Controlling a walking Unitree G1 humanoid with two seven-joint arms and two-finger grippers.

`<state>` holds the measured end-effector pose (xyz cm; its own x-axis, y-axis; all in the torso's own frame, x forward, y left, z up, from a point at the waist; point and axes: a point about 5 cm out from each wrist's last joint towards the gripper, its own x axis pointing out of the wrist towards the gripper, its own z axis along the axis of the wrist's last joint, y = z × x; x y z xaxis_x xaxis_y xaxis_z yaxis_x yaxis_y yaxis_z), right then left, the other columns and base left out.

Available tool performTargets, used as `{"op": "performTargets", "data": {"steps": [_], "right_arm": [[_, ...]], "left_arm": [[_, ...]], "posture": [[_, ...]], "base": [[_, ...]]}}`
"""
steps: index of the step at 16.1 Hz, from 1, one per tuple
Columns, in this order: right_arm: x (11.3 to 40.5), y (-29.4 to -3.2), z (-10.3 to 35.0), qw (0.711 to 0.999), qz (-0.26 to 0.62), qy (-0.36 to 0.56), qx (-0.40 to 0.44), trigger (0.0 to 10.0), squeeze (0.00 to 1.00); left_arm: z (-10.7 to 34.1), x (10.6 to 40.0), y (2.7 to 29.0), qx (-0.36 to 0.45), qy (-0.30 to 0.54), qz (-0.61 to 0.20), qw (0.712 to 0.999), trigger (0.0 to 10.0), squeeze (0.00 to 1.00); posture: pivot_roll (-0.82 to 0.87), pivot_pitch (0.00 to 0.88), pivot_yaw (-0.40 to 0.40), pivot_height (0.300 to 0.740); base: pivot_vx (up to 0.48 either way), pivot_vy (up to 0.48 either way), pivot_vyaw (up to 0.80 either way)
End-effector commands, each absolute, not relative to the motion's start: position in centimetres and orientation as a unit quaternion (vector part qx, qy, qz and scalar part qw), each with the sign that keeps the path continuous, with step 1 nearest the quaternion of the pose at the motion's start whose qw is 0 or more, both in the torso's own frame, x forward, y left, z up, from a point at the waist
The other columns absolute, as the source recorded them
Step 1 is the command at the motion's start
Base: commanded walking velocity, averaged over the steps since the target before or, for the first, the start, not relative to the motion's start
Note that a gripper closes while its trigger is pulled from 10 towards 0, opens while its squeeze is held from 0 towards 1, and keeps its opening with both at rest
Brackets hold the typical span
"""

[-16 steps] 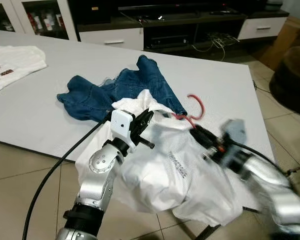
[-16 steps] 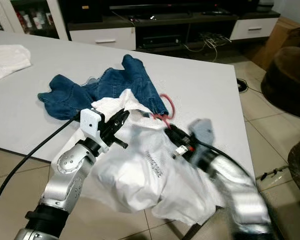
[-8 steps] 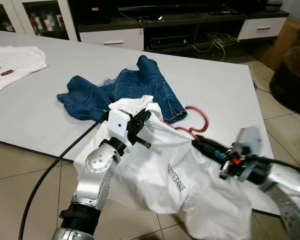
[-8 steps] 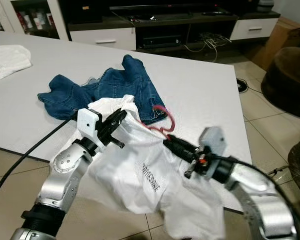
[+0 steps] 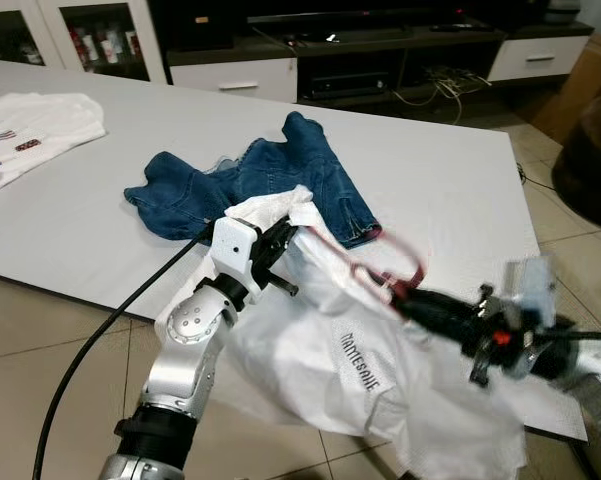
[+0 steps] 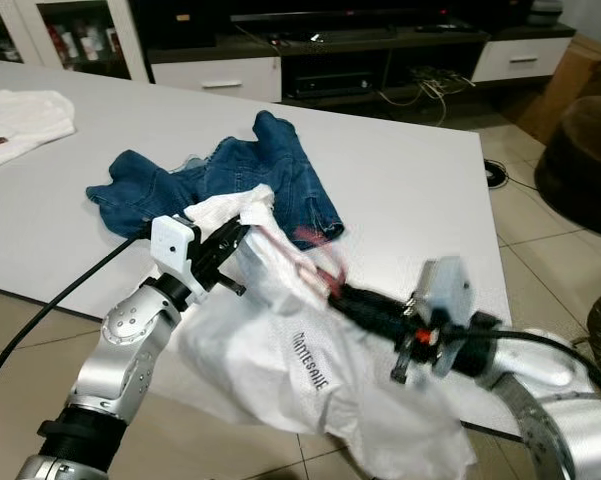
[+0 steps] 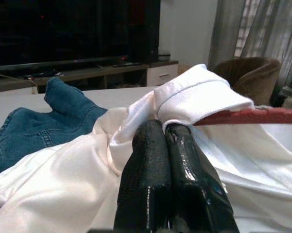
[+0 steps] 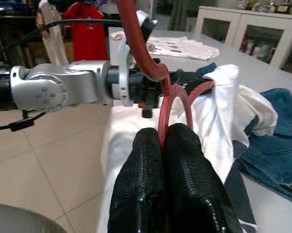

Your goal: Hang hanger

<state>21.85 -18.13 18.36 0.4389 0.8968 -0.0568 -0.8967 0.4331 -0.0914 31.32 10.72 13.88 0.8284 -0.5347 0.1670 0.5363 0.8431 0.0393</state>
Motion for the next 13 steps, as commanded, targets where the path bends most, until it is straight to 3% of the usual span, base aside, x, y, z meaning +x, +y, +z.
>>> {"op": "performTargets", "data": {"steps": [1,6,9,13], "right_arm": [[21.6,-18.0,18.8,0.835,0.546,-0.004,-0.060,10.0,0.00],[21.7,-18.9,18.0,0.837,0.538,0.033,-0.094,10.0,0.00],[23.2,-19.6,18.2,0.871,0.486,-0.005,-0.077,10.0,0.00],[22.2,-20.4,19.6,0.859,0.510,-0.025,-0.035,10.0,0.00]], "left_arm": [[14.2,31.5,10.5,0.000,-0.087,-0.284,0.955,2.7,0.00],[14.2,31.4,10.6,0.001,-0.087,-0.284,0.955,2.7,0.00],[14.1,31.5,10.5,0.003,-0.083,-0.288,0.954,2.7,0.00],[13.6,31.3,10.6,0.003,-0.075,-0.287,0.955,2.6,0.00]], "posture": [[0.02,0.043,0.035,0.740],[0.02,0.042,0.035,0.740],[0.02,0.039,0.034,0.740],[0.02,0.038,0.037,0.740]], "base": [[0.000,0.000,0.00],[0.000,0.000,0.00],[0.000,0.000,0.00],[0.000,0.000,0.00]]}}
